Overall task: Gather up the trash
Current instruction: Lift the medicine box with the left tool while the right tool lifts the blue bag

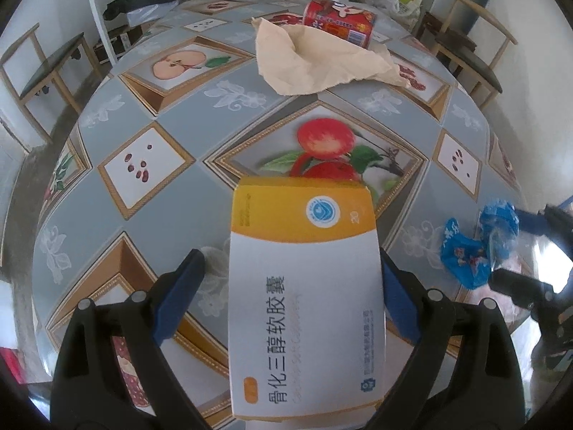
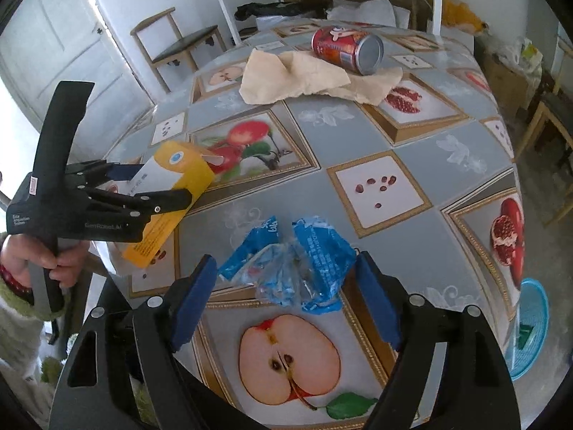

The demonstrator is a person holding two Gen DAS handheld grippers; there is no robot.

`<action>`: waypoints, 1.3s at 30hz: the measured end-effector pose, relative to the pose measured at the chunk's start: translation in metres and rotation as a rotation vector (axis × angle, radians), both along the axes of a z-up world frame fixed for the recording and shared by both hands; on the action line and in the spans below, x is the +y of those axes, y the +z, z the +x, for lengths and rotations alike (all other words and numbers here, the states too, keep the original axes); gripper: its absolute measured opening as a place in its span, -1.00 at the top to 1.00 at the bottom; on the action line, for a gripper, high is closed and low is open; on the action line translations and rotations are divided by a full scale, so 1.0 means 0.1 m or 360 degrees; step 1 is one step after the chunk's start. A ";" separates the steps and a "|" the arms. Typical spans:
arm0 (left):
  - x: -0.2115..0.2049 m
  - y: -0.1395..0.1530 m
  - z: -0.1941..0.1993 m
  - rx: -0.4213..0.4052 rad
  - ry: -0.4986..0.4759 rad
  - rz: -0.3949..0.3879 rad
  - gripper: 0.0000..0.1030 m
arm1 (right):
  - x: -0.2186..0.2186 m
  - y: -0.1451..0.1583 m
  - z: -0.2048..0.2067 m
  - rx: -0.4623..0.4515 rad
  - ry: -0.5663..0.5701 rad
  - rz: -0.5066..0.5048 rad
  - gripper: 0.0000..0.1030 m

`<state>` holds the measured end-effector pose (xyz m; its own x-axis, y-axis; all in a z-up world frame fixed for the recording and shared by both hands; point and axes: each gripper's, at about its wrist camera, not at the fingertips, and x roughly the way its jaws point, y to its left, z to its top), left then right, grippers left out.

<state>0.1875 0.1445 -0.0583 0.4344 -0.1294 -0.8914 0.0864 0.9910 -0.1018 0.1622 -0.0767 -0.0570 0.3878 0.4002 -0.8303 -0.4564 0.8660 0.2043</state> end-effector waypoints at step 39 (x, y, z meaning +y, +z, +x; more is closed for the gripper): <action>0.31 0.65 -0.23 -0.0448 0.0285 -0.0408 -0.31 | -0.09 0.30 -0.01 -0.0063 -0.0182 0.0045 0.41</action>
<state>0.1641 0.1760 0.0069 0.6922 -0.2318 -0.6835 -0.0253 0.9387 -0.3439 0.1609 -0.0856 -0.0275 0.4643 0.3747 -0.8025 -0.3631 0.9070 0.2134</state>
